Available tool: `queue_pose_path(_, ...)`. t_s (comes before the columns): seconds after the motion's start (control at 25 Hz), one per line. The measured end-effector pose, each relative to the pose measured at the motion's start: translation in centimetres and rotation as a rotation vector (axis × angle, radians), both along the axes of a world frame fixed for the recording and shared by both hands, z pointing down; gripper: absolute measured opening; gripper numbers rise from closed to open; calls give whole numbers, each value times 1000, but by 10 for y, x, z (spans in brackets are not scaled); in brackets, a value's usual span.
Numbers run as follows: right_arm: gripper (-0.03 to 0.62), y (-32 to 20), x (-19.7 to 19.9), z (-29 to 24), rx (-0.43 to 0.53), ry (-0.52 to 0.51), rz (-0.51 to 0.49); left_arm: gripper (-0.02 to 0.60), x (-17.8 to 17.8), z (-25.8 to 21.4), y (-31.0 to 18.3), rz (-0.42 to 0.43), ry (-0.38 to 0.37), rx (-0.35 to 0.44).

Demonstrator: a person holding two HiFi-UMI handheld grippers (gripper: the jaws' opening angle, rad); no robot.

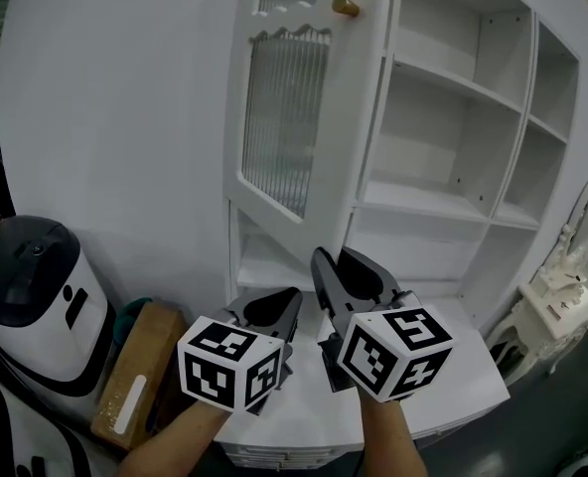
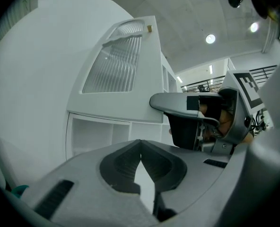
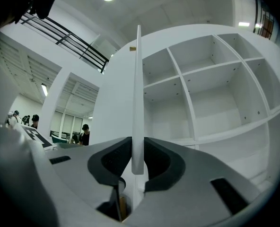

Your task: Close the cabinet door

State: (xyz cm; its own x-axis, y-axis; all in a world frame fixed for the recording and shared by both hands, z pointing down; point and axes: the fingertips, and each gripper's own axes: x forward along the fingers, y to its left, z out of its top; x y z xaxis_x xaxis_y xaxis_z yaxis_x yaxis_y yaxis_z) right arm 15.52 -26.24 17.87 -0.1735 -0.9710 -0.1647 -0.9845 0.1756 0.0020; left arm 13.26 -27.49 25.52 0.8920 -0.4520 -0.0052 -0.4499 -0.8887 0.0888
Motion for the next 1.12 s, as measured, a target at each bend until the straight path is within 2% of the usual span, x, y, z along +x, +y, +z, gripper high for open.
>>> queue_pose_path(0.64,97,-32,69,0,-5,-30,-119,11,62,-2,-34,-37,-4,-1)
queue_pose_path(1.12,104,-58,106,0,7,-42,-220,11,103,-1,-54,-75,-27,6)
